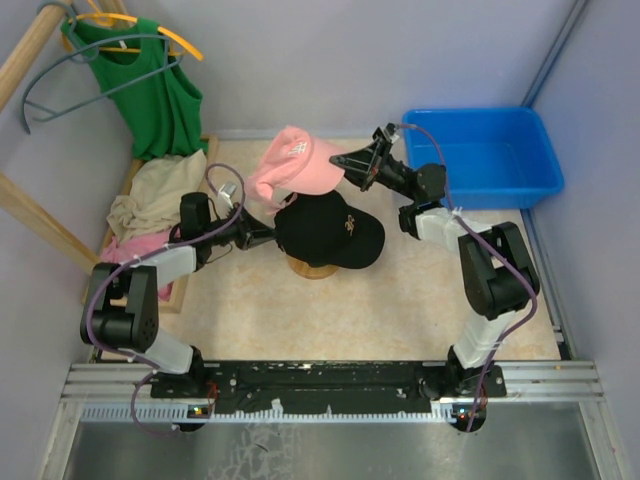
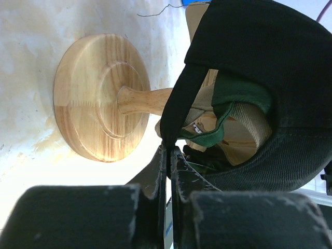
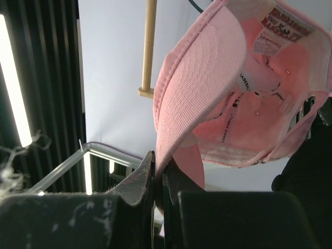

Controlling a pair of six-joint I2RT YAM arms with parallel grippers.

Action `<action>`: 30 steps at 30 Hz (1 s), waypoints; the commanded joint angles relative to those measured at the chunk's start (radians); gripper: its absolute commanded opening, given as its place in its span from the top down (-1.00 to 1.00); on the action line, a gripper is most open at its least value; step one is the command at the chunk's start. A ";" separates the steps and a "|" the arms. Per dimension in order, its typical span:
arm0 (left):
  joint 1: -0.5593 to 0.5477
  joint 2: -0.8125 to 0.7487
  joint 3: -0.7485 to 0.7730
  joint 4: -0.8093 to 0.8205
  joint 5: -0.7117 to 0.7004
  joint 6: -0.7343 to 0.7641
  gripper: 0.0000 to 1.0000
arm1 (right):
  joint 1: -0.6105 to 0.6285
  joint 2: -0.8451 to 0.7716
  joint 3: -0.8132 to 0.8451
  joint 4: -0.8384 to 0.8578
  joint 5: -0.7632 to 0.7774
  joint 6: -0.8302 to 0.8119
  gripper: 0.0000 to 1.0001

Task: Stack the hats

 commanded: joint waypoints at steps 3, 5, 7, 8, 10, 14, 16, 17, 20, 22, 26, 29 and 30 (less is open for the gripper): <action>0.002 0.032 -0.036 0.133 0.031 -0.073 0.94 | 0.028 0.009 0.005 0.077 0.044 0.032 1.00; 0.002 0.049 -0.045 0.216 0.057 -0.122 0.95 | 0.043 0.019 -0.001 0.088 0.056 0.036 1.00; 0.002 0.065 -0.079 0.372 0.082 -0.213 0.95 | 0.054 0.033 0.008 0.097 0.064 0.040 1.00; 0.003 0.077 -0.100 0.467 0.089 -0.274 0.95 | 0.061 0.041 0.014 0.100 0.069 0.043 1.00; 0.004 0.113 -0.143 0.696 0.103 -0.405 0.96 | 0.076 0.062 0.031 0.110 0.080 0.053 1.00; 0.004 0.216 -0.185 1.120 0.113 -0.645 1.00 | 0.106 0.109 0.080 0.137 0.099 0.075 1.00; 0.004 0.267 -0.197 1.277 0.105 -0.741 1.00 | 0.110 0.117 0.091 0.144 0.106 0.076 1.00; 0.004 0.300 -0.201 1.346 0.098 -0.796 1.00 | 0.109 0.119 0.090 0.155 0.113 0.080 1.00; 0.004 0.350 -0.211 1.451 0.082 -0.862 1.00 | 0.109 0.136 0.101 0.189 0.132 0.100 1.00; 0.005 0.346 -0.211 1.452 0.079 -0.851 1.00 | 0.109 0.147 0.123 0.184 0.132 0.107 1.00; 0.012 0.346 -0.205 1.452 0.070 -0.861 1.00 | 0.109 0.153 0.184 0.162 0.130 0.101 1.00; 0.018 0.349 -0.211 1.452 0.064 -0.867 1.00 | 0.109 0.155 0.202 0.135 0.118 0.091 1.00; 0.020 0.350 -0.214 1.452 0.064 -0.867 1.00 | 0.110 0.155 0.202 0.117 0.107 0.083 1.00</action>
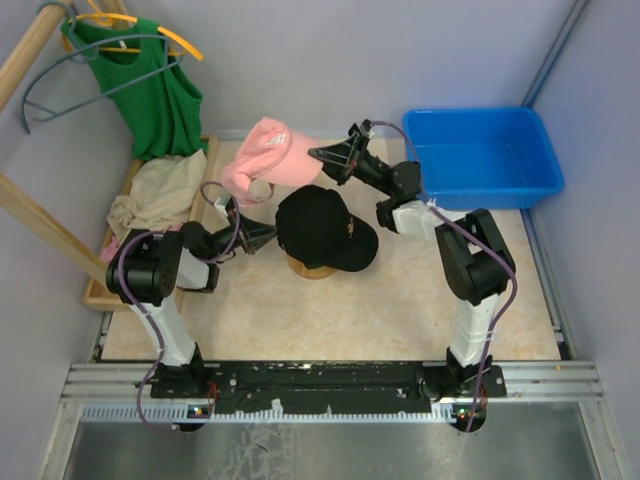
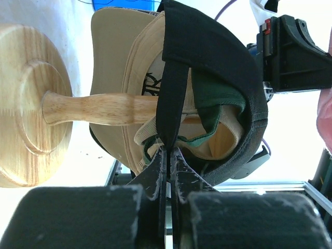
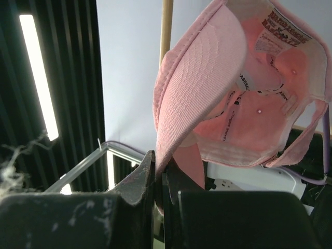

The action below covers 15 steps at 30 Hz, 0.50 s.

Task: Stack the hats

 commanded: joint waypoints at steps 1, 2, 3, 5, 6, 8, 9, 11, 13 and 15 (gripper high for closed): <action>0.010 0.007 -0.010 0.280 -0.007 -0.030 1.00 | 0.006 -0.001 0.053 0.010 -0.005 -0.017 1.00; 0.012 0.009 -0.010 0.280 -0.007 -0.031 1.00 | 0.005 -0.008 0.043 -0.008 -0.017 -0.029 1.00; 0.013 0.009 -0.010 0.281 -0.009 -0.034 1.00 | 0.004 -0.019 0.028 -0.032 -0.031 -0.045 1.00; 0.016 0.006 -0.010 0.280 -0.008 -0.033 1.00 | 0.000 -0.047 -0.009 -0.123 -0.061 -0.096 1.00; 0.017 0.005 -0.009 0.280 -0.007 -0.033 1.00 | -0.003 -0.063 -0.032 -0.157 -0.076 -0.123 1.00; 0.019 0.006 -0.007 0.280 -0.005 -0.034 1.00 | -0.013 -0.090 -0.075 -0.197 -0.094 -0.163 1.00; 0.020 0.006 -0.007 0.281 -0.005 -0.033 1.00 | -0.019 -0.098 -0.096 -0.205 -0.100 -0.170 1.00; 0.020 0.009 -0.007 0.279 -0.008 -0.034 1.00 | -0.030 -0.109 -0.130 -0.210 -0.111 -0.181 1.00; 0.020 0.011 -0.005 0.280 -0.007 -0.034 1.00 | -0.039 -0.118 -0.151 -0.231 -0.121 -0.197 1.00; 0.019 0.014 -0.004 0.280 -0.007 -0.034 1.00 | -0.047 -0.125 -0.167 -0.232 -0.125 -0.202 1.00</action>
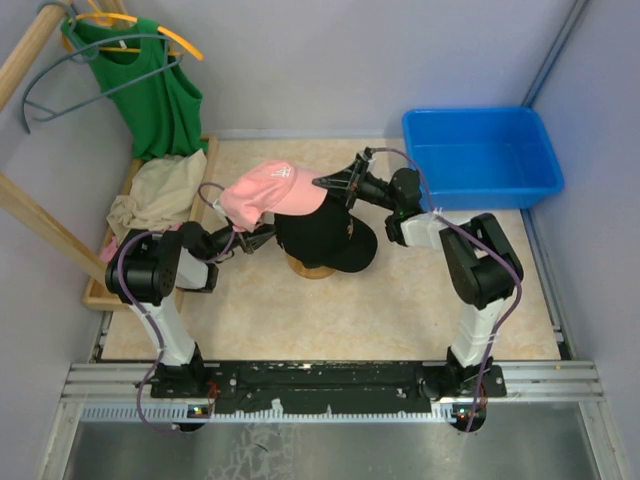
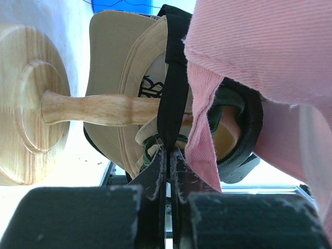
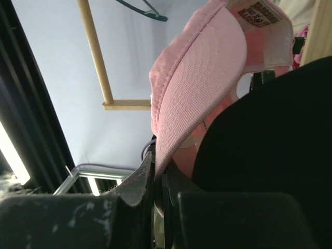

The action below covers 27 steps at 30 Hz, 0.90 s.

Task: Stack the hats

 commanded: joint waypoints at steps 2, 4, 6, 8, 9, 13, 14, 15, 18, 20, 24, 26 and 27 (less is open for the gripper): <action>0.007 0.015 -0.004 0.280 -0.005 -0.004 1.00 | -0.030 -0.097 -0.037 0.019 -0.038 -0.044 1.00; 0.008 0.016 -0.006 0.280 -0.005 -0.001 1.00 | -0.047 -0.130 -0.063 0.025 -0.049 -0.033 1.00; 0.010 0.020 -0.013 0.279 -0.008 0.000 1.00 | -0.068 -0.168 -0.091 0.004 -0.067 -0.043 1.00; 0.014 0.025 -0.018 0.279 -0.009 0.003 1.00 | -0.092 -0.205 -0.115 -0.044 -0.094 -0.066 1.00; 0.015 0.029 -0.018 0.279 -0.009 0.006 1.00 | -0.102 -0.238 -0.126 -0.067 -0.106 -0.079 1.00; 0.018 0.044 -0.018 0.280 -0.010 0.007 1.00 | -0.130 -0.312 -0.196 -0.117 -0.134 -0.112 1.00; 0.018 0.045 -0.019 0.280 -0.010 0.008 1.00 | -0.136 -0.325 -0.217 -0.118 -0.139 -0.113 1.00; 0.019 0.045 -0.020 0.279 -0.010 0.009 1.00 | -0.143 -0.340 -0.237 -0.119 -0.142 -0.114 1.00; 0.024 0.050 -0.024 0.279 -0.011 0.010 1.00 | -0.166 -0.382 -0.301 -0.129 -0.157 -0.121 1.00; 0.030 0.053 -0.024 0.279 -0.010 0.012 1.00 | -0.180 -0.420 -0.341 -0.157 -0.170 -0.139 1.00; 0.037 0.054 -0.024 0.280 -0.005 0.013 1.00 | -0.232 -0.479 -0.430 -0.198 -0.190 -0.170 1.00; 0.037 0.053 -0.030 0.279 -0.001 0.014 1.00 | -0.273 -0.501 -0.467 -0.195 -0.198 -0.171 1.00; 0.038 0.054 -0.033 0.279 -0.001 0.015 1.00 | -0.291 -0.507 -0.478 -0.201 -0.203 -0.177 1.00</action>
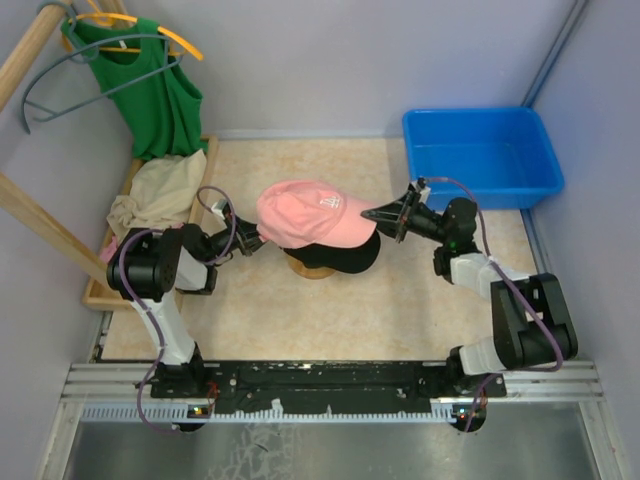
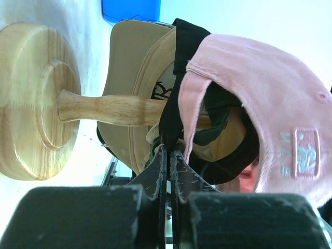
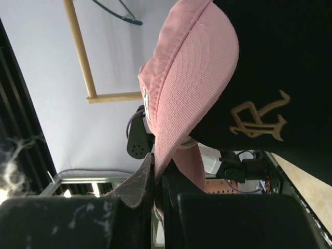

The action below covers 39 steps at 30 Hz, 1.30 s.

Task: Stack the hats

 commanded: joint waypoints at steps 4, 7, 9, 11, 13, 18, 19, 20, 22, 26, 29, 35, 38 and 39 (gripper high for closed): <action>0.016 0.021 -0.023 0.270 0.004 0.016 1.00 | -0.104 -0.072 -0.075 -0.050 -0.071 -0.072 1.00; 0.016 0.020 -0.026 0.270 0.005 0.015 1.00 | -0.112 -0.066 -0.086 -0.099 -0.088 -0.117 1.00; 0.015 0.023 -0.028 0.270 0.010 0.016 1.00 | -0.112 -0.064 -0.093 -0.149 -0.092 -0.153 1.00; 0.015 0.025 -0.029 0.270 0.014 0.019 1.00 | -0.116 -0.056 -0.094 -0.189 -0.095 -0.199 1.00; 0.017 0.027 -0.035 0.270 0.016 0.023 1.00 | -0.121 -0.040 -0.091 -0.208 -0.095 -0.222 1.00; 0.020 0.032 -0.042 0.270 0.023 0.027 1.00 | -0.138 0.028 -0.048 -0.232 -0.105 -0.263 1.00; 0.021 0.033 -0.043 0.270 0.025 0.026 1.00 | -0.138 0.046 -0.032 -0.241 -0.110 -0.271 1.00; 0.023 0.033 -0.042 0.270 0.027 0.023 1.00 | -0.138 0.067 -0.019 -0.249 -0.115 -0.278 1.00; 0.028 0.033 -0.042 0.270 0.031 0.024 1.00 | -0.139 0.091 0.008 -0.273 -0.119 -0.300 1.00; 0.038 0.036 -0.042 0.270 0.036 0.025 1.00 | -0.138 0.114 0.054 -0.415 -0.133 -0.401 1.00; 0.043 0.041 -0.043 0.270 0.037 0.028 1.00 | -0.139 0.116 0.062 -0.526 -0.139 -0.505 1.00; 0.049 0.065 -0.033 0.270 0.043 0.030 1.00 | -0.143 0.142 0.074 -0.686 -0.115 -0.662 1.00; 0.050 0.070 -0.027 0.269 0.042 0.028 1.00 | -0.148 0.154 0.104 -0.804 -0.088 -0.751 1.00; 0.051 0.074 -0.026 0.269 0.042 0.030 1.00 | -0.148 0.160 0.121 -0.854 -0.078 -0.794 1.00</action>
